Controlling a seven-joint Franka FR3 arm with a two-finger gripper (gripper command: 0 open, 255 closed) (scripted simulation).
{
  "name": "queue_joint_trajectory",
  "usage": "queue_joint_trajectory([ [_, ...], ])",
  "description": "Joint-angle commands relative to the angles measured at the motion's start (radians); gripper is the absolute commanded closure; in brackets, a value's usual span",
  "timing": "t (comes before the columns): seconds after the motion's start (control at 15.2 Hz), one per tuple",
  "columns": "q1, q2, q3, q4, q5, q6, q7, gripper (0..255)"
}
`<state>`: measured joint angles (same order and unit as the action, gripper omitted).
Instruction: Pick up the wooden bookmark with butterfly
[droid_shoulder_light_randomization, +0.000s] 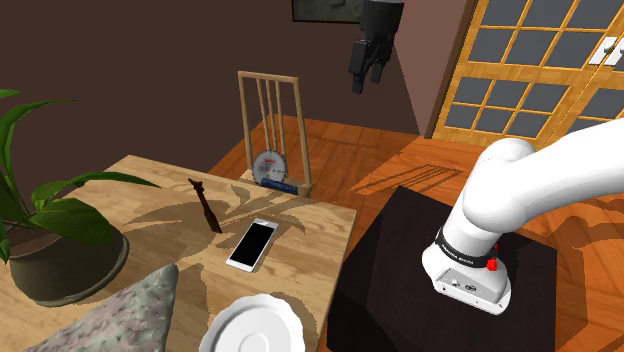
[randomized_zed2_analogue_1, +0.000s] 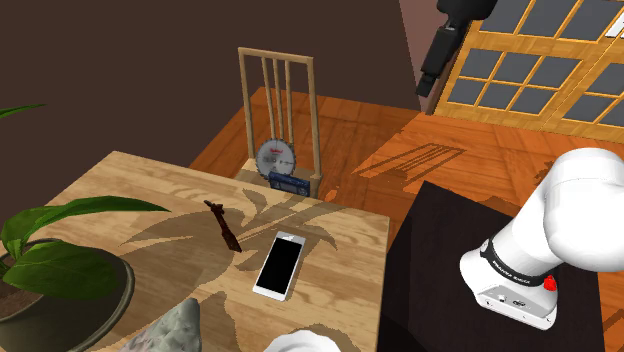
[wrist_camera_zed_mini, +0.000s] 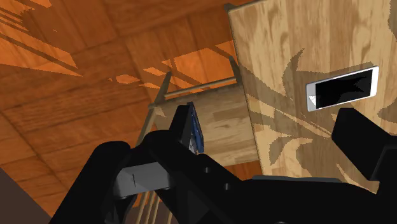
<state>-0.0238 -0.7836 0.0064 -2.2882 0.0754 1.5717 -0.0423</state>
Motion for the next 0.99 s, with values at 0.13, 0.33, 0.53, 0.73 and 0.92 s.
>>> queue_joint_trajectory([
  [0.13,0.001,0.018,0.043,-0.016,0.036,0.034,0.074,0],
  [0.33,0.002,0.056,0.107,-0.028,0.088,0.089,0.182,0],
  [0.53,0.003,0.109,0.171,-0.027,0.135,0.148,0.288,0],
  [0.73,0.001,0.176,0.233,-0.012,0.173,0.209,0.393,0],
  [0.92,-0.004,0.254,0.295,0.017,0.201,0.271,0.497,0],
])
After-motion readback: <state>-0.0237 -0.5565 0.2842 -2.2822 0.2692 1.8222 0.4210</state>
